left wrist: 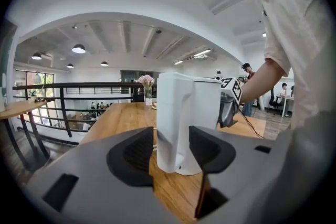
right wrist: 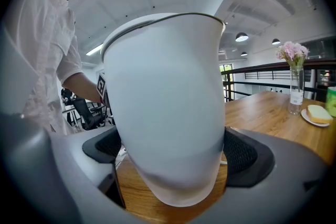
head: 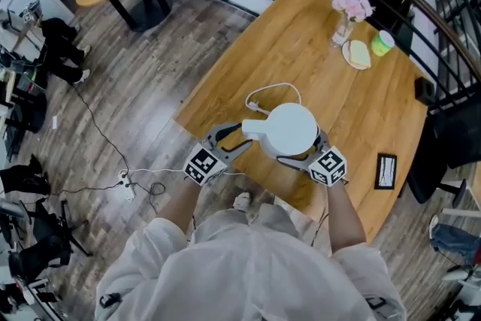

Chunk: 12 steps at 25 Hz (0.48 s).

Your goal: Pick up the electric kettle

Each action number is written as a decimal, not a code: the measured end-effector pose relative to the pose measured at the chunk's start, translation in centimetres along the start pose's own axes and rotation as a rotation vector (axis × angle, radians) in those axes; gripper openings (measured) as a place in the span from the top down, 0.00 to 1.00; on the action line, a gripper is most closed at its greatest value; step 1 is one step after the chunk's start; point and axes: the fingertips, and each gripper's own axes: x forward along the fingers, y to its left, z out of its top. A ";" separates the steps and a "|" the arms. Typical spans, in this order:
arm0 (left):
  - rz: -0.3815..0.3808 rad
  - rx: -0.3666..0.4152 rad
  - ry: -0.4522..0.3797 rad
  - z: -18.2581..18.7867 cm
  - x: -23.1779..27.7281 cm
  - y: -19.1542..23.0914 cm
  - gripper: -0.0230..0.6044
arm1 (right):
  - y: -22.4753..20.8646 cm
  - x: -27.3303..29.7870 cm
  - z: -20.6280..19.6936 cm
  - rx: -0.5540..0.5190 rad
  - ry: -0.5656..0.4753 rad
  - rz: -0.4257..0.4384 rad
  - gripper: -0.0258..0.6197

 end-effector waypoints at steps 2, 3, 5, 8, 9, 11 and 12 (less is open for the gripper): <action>0.016 0.012 -0.017 0.5 0.5 0.2 0.64 | 0.0 0.0 0.0 0.002 0.003 -0.001 0.07; 0.025 0.020 -0.023 0.9 0.7 0.4 0.64 | 0.0 0.0 0.0 0.003 0.003 -0.001 0.07; 0.040 0.034 -0.033 1.5 1.3 0.5 0.65 | -0.1 -0.1 -0.1 0.005 0.005 -0.002 0.07; 0.082 0.051 -0.046 1.9 1.8 0.7 0.67 | -0.1 0.0 -0.1 0.007 0.007 -0.003 0.07; 0.106 0.064 -0.049 2.0 1.9 0.8 0.68 | -0.1 0.0 -0.1 0.008 0.006 -0.003 0.07; 0.165 0.097 -0.055 2.5 2.1 0.8 0.70 | 0.0 -0.1 0.0 0.008 0.007 -0.003 0.07; 0.197 0.111 -0.059 2.7 2.2 0.8 0.70 | 0.0 -0.1 0.1 0.007 0.007 -0.003 0.07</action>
